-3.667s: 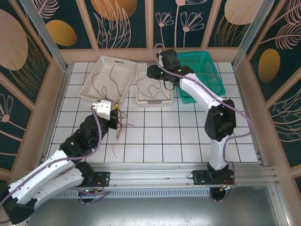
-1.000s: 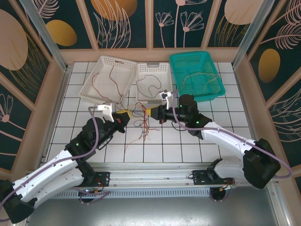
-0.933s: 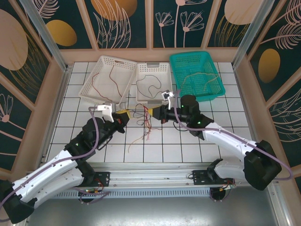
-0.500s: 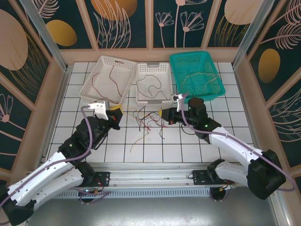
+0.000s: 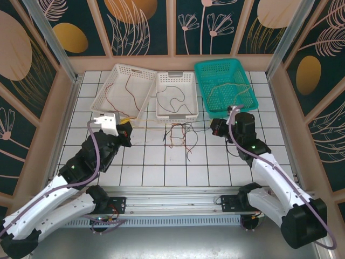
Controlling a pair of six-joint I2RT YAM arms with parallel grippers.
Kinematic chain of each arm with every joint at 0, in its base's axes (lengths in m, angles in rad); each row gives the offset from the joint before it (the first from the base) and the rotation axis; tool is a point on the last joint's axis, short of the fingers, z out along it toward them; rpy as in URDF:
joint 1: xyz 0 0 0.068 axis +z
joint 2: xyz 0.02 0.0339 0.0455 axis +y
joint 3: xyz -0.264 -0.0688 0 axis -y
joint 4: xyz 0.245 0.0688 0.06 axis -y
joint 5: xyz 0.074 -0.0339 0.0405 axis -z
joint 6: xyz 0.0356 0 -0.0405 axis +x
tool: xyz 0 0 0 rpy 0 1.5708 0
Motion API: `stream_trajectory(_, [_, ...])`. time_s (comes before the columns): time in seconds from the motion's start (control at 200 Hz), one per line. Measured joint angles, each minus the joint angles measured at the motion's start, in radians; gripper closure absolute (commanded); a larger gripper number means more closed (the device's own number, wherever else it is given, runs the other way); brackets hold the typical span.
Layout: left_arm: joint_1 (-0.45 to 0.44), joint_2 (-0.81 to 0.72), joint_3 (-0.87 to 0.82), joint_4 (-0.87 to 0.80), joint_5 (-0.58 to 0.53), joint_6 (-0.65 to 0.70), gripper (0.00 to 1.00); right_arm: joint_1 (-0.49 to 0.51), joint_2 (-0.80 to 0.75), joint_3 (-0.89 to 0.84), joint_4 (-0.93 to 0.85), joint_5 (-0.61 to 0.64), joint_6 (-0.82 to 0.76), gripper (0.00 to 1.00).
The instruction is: Untangle the cables
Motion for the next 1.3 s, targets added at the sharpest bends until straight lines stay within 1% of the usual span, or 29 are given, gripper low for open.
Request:
stream_trajectory(0.11, [0.0, 0.006, 0.022, -0.044, -0.034, 0.023, 1.0, -0.099, -0.017, 0.0, -0.06, 0.011, 0.018, 1.0])
stream_trajectory(0.26, [0.0, -0.004, 0.045, -0.097, -0.091, 0.053, 1.0, -0.246, -0.046, -0.003, -0.124, -0.006, 0.023, 1.0])
stream_trajectory(0.33, [0.0, -0.017, 0.047, -0.113, -0.116, 0.063, 1.0, -0.302, -0.06, -0.003, -0.147, -0.019, 0.022, 1.0])
stream_trajectory(0.4, [0.0, -0.028, 0.051, -0.135, -0.145, 0.071, 1.0, -0.336, -0.069, -0.003, -0.17, -0.022, 0.022, 1.0])
stream_trajectory(0.536, [0.0, -0.038, 0.066, -0.169, -0.214, 0.083, 1.0, -0.362, -0.085, -0.003, -0.204, -0.013, 0.023, 1.0])
stream_trajectory(0.681, [0.0, -0.056, 0.087, -0.205, -0.296, 0.084, 1.0, -0.411, -0.116, -0.011, -0.22, 0.003, 0.027, 1.0])
stream_trajectory(0.756, [0.0, -0.067, 0.098, -0.215, -0.336, 0.084, 1.0, -0.42, -0.118, -0.022, -0.219, 0.005, 0.03, 1.0])
stream_trajectory(0.821, [0.0, -0.075, 0.107, -0.221, -0.35, 0.083, 1.0, -0.422, -0.117, -0.035, -0.219, 0.0, 0.03, 1.0])
stream_trajectory(0.986, [0.0, -0.074, 0.122, -0.224, -0.336, 0.072, 1.0, -0.422, -0.116, -0.055, -0.219, -0.03, 0.029, 1.0])
stream_trajectory(1.101, [0.001, -0.046, 0.153, -0.224, -0.303, 0.069, 1.0, -0.422, -0.12, -0.055, -0.217, -0.054, 0.029, 1.0])
stream_trajectory(1.211, [0.002, 0.024, 0.225, -0.211, -0.253, 0.074, 1.0, -0.422, -0.121, -0.06, -0.206, -0.074, 0.029, 1.0])
stream_trajectory(1.301, [0.002, 0.112, 0.311, -0.181, -0.202, 0.093, 1.0, -0.422, -0.126, -0.075, -0.199, -0.086, 0.029, 1.0])
